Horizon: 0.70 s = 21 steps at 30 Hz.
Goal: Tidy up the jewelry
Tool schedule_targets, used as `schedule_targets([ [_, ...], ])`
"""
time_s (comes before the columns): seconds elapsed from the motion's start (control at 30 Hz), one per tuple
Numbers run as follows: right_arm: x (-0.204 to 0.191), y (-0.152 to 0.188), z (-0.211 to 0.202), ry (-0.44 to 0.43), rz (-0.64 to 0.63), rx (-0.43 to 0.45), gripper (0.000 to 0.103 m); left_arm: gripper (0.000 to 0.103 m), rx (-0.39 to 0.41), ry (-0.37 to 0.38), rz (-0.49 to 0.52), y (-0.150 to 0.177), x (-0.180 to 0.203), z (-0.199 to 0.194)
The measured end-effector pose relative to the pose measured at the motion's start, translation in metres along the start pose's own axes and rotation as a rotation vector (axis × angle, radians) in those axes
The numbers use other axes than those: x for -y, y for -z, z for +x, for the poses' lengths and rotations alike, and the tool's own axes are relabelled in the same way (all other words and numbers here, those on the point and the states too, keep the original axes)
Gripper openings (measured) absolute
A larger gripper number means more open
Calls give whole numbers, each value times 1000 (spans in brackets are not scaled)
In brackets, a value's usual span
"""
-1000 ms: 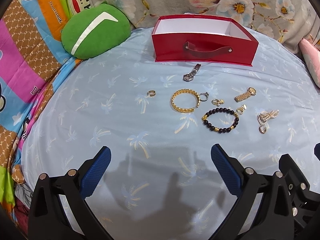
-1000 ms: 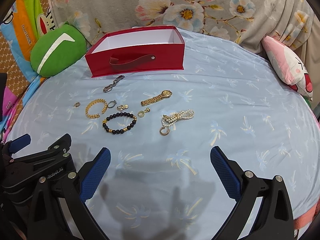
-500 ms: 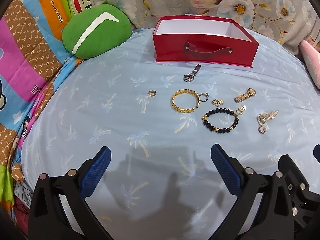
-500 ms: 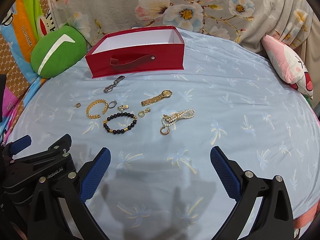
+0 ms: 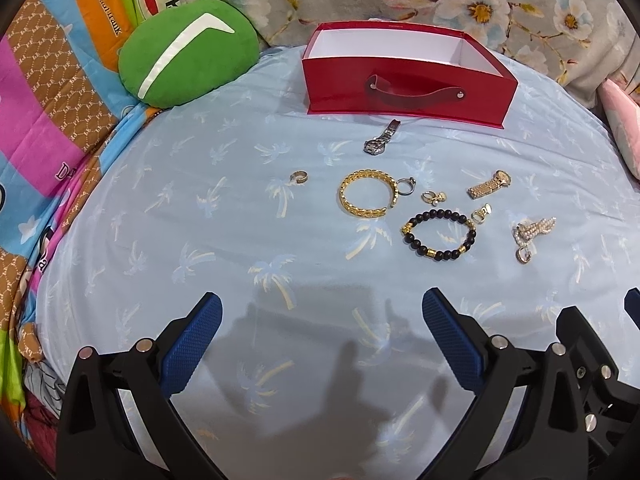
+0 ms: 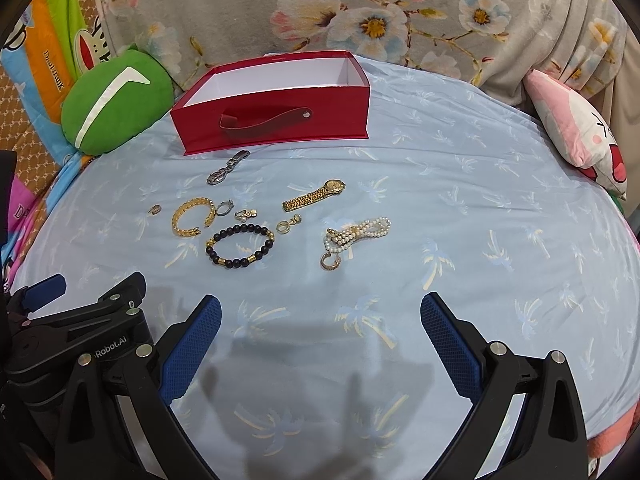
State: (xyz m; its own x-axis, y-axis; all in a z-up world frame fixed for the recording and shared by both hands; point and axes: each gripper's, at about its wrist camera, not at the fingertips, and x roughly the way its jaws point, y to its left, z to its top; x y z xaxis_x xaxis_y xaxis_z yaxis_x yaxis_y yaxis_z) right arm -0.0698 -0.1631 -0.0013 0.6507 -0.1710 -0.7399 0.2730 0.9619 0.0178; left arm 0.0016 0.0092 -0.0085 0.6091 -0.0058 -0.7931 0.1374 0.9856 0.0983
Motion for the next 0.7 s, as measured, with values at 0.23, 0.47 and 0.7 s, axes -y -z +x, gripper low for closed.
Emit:
schedule_targets([
  [0.23,0,1,11,-3,21,-13,98,98,-16,-15,7,-2,0,9],
  [0.47,13,-12,23,-5,57,-26,98,98,-12,-39,3,-9,-8,20],
  [0.7,24,-21,38,-2,73,-39,98,98,-24,-35,-60,-21,-24,37],
])
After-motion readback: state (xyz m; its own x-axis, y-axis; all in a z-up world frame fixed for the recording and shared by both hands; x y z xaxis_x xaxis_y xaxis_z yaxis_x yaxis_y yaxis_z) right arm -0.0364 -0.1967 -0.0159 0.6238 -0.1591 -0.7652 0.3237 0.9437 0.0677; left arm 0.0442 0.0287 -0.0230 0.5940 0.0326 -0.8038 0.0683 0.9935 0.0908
